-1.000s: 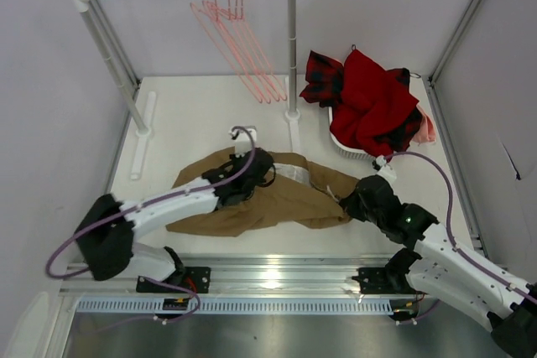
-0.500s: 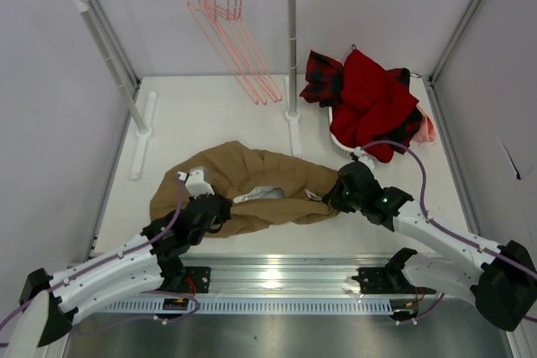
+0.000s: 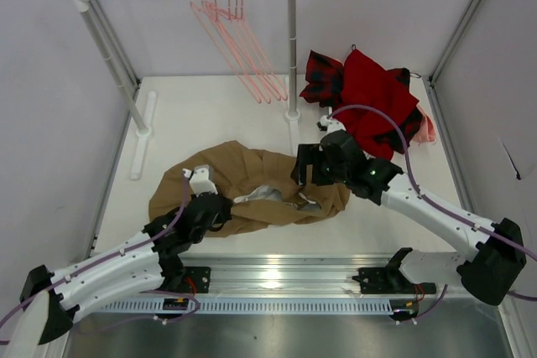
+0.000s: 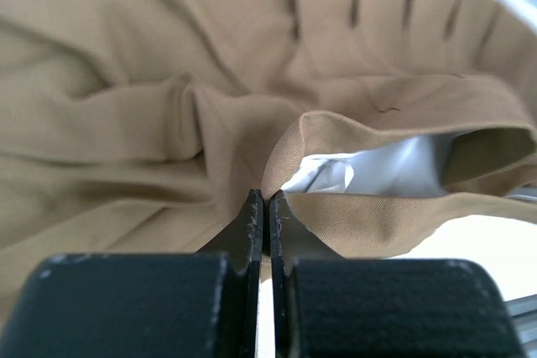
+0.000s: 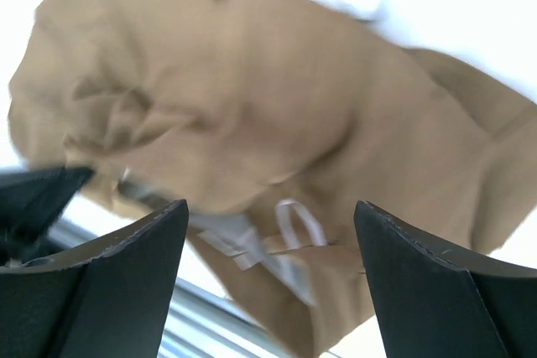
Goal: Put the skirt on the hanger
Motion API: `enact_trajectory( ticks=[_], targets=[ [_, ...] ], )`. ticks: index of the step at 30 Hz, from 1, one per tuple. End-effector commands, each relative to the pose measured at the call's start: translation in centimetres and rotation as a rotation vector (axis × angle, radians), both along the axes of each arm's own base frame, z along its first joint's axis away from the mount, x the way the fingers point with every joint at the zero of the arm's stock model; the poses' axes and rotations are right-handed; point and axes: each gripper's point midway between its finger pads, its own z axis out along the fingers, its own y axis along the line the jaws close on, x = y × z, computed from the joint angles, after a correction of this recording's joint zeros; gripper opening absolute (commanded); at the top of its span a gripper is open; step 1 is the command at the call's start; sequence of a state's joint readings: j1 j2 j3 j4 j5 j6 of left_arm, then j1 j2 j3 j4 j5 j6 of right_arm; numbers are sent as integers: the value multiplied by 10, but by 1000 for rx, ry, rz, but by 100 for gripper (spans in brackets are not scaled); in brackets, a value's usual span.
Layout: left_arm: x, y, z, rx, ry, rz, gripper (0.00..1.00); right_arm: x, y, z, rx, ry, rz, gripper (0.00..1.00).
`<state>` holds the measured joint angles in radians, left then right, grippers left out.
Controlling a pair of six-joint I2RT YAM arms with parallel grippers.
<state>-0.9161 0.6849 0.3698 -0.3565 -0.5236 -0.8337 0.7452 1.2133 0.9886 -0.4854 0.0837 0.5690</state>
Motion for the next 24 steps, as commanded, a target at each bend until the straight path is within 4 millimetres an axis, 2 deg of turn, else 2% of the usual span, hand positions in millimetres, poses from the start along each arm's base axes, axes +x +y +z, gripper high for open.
enact_trajectory(
  ticks=[1,3,5,6,9,13,16,17,18,21,24],
  targets=[
    [17,-8,52,-38,-130,0,1,-13,19,26,-35,-121,167,88],
    [19,-9,64,-30,-169,-25,1,-25,35,28,-14,-140,224,88],
    [21,-15,78,-33,-218,-72,0,-29,50,20,1,-155,259,87],
    [19,-20,83,-47,-230,-107,1,-38,60,17,-12,-177,301,86],
    [14,-29,102,-77,-294,-193,1,-46,80,5,-81,-263,327,86],
    [7,-26,121,-92,-352,-240,1,-39,100,5,-102,-292,306,86],
    [7,-16,119,-66,-347,-206,2,-40,119,5,-70,-275,343,83],
    [7,-13,118,-61,-344,-197,2,-43,123,0,-61,-263,361,82],
    [7,-13,119,-67,-347,-193,2,-51,130,-4,-34,-242,404,80],
    [10,-7,113,-71,-327,-141,4,-68,146,-10,44,-193,478,70],
    [13,-3,101,-37,-284,-98,7,-84,155,-11,73,-190,522,53]
  ],
)
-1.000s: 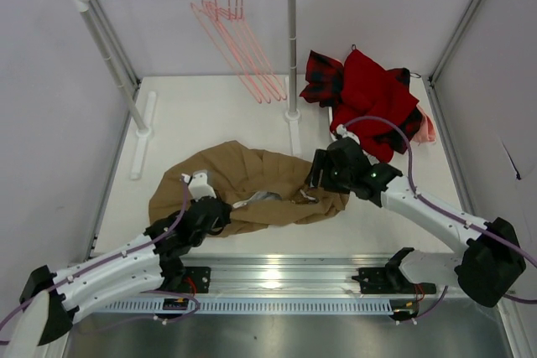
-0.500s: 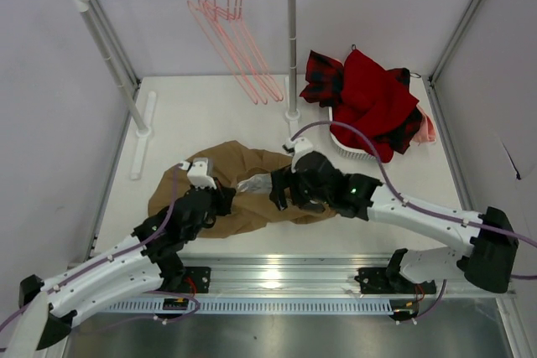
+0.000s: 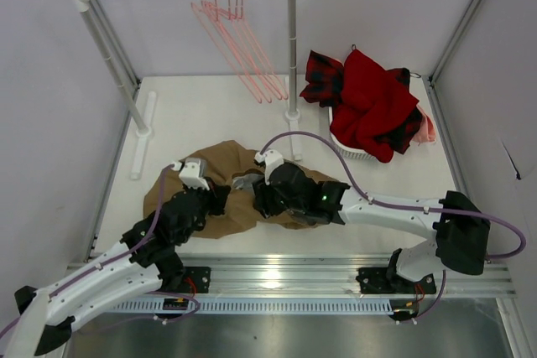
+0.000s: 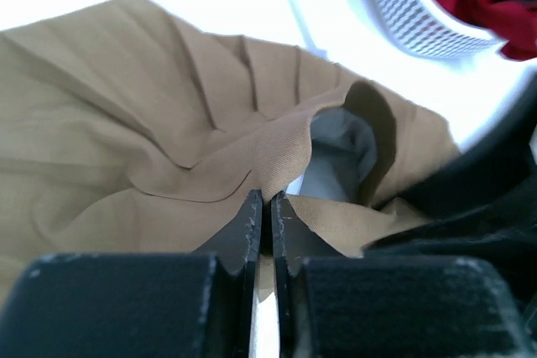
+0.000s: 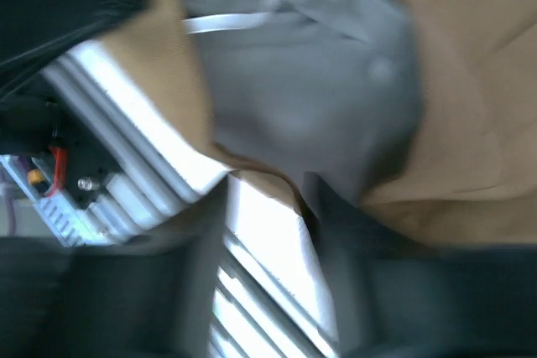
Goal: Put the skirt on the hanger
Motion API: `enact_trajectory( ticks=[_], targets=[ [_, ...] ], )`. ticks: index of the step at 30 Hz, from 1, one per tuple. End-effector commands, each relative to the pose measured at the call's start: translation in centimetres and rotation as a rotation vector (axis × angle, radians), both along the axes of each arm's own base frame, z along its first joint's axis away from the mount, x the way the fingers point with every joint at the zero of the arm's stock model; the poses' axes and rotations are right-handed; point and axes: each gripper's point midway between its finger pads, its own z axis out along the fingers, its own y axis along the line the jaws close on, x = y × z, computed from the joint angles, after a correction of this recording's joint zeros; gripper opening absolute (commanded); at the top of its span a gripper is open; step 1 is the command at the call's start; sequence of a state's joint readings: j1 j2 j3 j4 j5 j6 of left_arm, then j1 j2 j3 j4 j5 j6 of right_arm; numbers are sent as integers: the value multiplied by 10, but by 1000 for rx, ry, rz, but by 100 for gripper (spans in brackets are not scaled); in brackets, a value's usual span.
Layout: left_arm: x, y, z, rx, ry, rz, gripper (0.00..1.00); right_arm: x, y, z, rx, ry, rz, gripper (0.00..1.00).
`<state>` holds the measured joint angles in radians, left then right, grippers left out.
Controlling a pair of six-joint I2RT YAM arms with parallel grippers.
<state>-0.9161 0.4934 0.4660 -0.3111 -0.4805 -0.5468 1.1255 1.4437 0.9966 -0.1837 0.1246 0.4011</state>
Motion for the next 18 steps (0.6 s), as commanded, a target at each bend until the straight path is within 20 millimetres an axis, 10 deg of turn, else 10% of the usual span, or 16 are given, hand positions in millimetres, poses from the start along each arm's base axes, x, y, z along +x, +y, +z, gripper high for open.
enact_trajectory(
  ticks=[1,5,13,18],
  targets=[
    [7,3,10,-13,5,61,8,-20,27,17,110,-2,89,36],
    [6,-4,11,-21,27,40,17,-24,29,5,53,-11,86,0],
    [4,7,52,8,20,63,75,-30,27,5,53,-34,76,0],
    [-3,-13,57,43,55,-61,84,-29,17,-2,44,-31,47,0]
  ],
)
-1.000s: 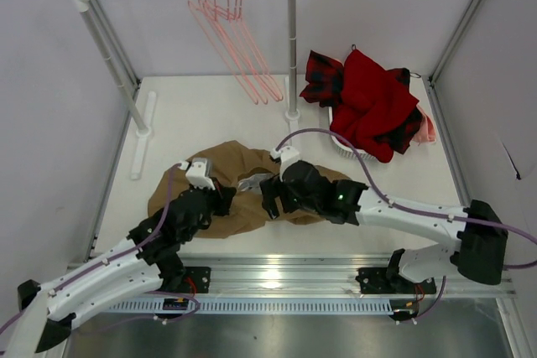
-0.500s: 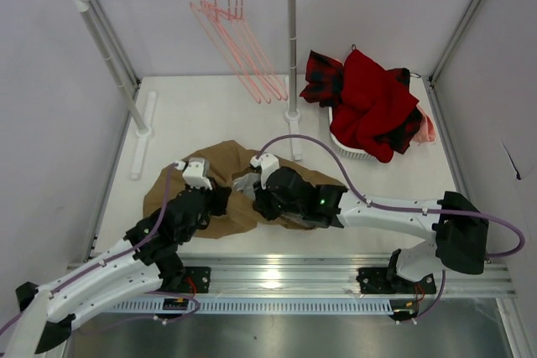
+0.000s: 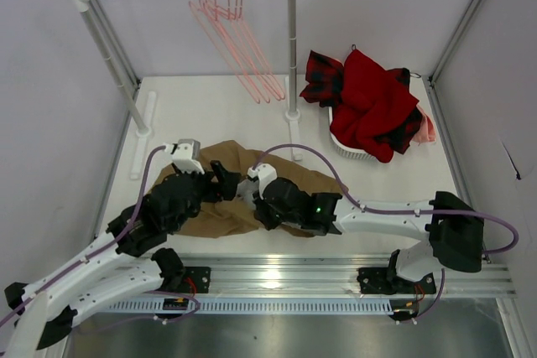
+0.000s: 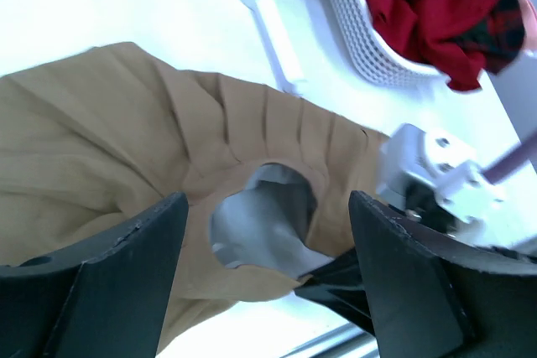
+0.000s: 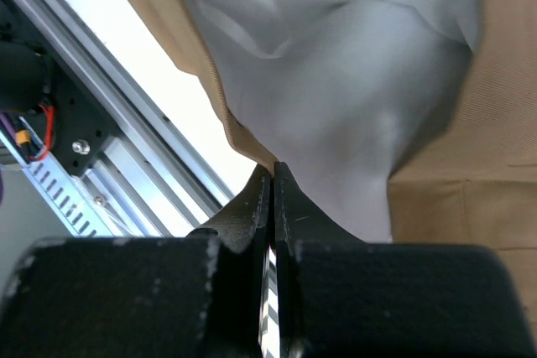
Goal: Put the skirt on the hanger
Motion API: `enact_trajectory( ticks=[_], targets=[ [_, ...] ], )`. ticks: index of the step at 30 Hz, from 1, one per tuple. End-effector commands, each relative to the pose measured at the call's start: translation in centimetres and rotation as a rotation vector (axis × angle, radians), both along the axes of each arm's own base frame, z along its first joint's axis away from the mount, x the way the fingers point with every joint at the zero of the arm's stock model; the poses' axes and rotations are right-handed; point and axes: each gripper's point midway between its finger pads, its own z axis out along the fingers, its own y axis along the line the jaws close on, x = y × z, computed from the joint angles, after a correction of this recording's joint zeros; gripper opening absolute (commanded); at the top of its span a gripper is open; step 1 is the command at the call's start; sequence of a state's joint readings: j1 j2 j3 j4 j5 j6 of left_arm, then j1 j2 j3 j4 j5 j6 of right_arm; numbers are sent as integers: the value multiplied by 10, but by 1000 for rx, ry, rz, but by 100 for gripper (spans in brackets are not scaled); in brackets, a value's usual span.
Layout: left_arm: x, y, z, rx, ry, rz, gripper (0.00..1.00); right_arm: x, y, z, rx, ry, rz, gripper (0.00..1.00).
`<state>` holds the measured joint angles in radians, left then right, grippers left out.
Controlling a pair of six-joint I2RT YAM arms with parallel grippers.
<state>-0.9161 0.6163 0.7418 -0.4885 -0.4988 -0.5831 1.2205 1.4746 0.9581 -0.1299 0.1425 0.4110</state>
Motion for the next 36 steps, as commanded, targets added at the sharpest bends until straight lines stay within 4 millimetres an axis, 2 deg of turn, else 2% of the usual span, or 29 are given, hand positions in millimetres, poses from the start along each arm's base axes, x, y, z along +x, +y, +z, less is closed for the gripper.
enact_trajectory(
  ticks=[1,6,11,15,17,18,19,20,21,23,24,26,28,32,34,36],
  targets=[
    [-10,-20,-7,52,48,-138,84,5,1,16,64,-31,-33,0],
    [-9,-27,-44,126,153,-137,82,3,-1,14,64,-21,-32,0],
    [2,-6,-65,204,206,18,76,0,-5,14,72,-16,-25,0],
    [-1,0,-84,219,266,58,69,0,-17,13,70,0,-42,0],
    [-4,4,-94,212,287,75,57,-3,-22,13,78,20,-34,9],
    [-5,6,-98,194,300,93,51,0,-27,13,76,28,-45,21],
    [-7,7,-96,172,295,96,43,0,-30,16,86,39,-54,29],
    [-8,7,-97,157,294,96,39,0,-33,14,85,59,-53,35],
    [-10,7,-97,141,294,92,30,3,-39,13,80,72,-68,47],
    [-13,8,-91,100,271,78,23,3,-44,14,87,99,-76,60],
    [-14,8,-91,91,269,74,18,5,-46,16,94,106,-82,64],
    [-18,11,-87,62,250,67,16,9,-48,23,123,122,-96,68],
    [-20,12,-89,49,249,59,14,15,-50,27,136,128,-118,69],
    [-24,6,-92,3,222,14,11,13,-35,34,187,141,-58,68],
    [-19,2,-78,-47,166,6,12,8,-26,34,191,151,-8,63],
    [-12,1,-68,-52,129,19,13,3,-20,24,157,155,25,56]
  ],
)
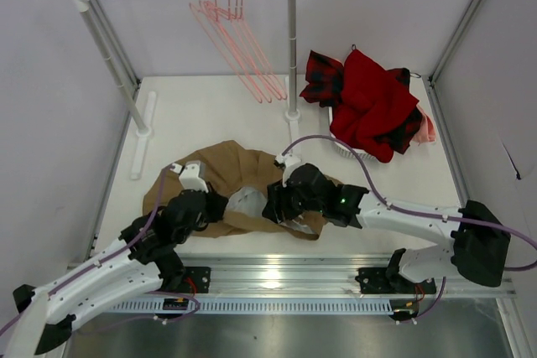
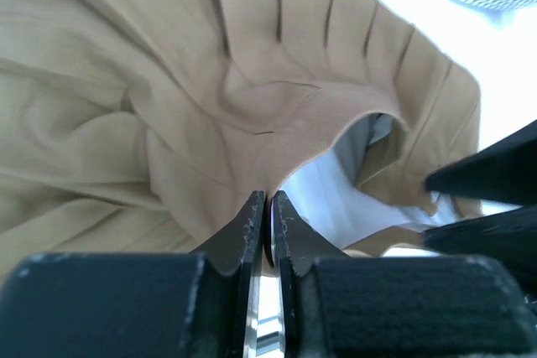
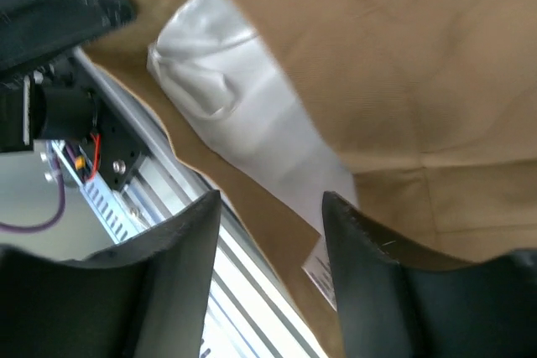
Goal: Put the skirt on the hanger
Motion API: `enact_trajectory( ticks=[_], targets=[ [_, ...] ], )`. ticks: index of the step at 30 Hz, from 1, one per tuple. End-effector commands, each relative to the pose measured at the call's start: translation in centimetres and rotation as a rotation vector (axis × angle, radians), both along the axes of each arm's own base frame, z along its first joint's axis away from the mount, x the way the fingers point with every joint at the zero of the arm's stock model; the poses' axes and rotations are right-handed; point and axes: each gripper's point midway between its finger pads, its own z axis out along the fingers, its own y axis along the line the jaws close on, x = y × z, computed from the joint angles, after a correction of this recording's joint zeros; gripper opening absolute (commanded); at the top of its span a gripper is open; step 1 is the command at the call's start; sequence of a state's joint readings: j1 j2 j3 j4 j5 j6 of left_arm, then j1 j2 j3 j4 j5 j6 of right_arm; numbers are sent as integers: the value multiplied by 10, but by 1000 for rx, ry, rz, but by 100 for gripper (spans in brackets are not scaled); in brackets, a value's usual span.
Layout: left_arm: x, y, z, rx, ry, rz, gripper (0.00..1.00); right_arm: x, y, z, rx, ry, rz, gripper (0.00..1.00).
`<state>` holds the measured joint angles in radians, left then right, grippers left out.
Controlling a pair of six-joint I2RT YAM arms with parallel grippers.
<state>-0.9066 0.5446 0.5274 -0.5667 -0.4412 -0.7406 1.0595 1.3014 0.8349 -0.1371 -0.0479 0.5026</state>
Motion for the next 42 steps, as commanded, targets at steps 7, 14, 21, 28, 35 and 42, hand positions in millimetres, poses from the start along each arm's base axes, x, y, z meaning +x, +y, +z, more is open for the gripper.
enact_trajectory(
  ticks=[7,14,21,28,35,42],
  targets=[
    [41,-17,40,22,-128,55,12,-28,46,-1,12,-6,209,31],
    [67,-25,56,24,-179,67,7,-46,65,6,11,-68,289,34],
    [55,-14,57,33,-167,22,3,-28,67,-12,-68,-65,205,38],
    [18,5,31,-75,-118,9,4,7,25,2,-50,19,-3,55],
    [14,1,8,-34,-40,0,3,21,-37,9,-153,42,-222,63],
    [18,-11,-3,-18,-18,-42,4,5,-72,-24,-191,124,-286,63]
  ],
)
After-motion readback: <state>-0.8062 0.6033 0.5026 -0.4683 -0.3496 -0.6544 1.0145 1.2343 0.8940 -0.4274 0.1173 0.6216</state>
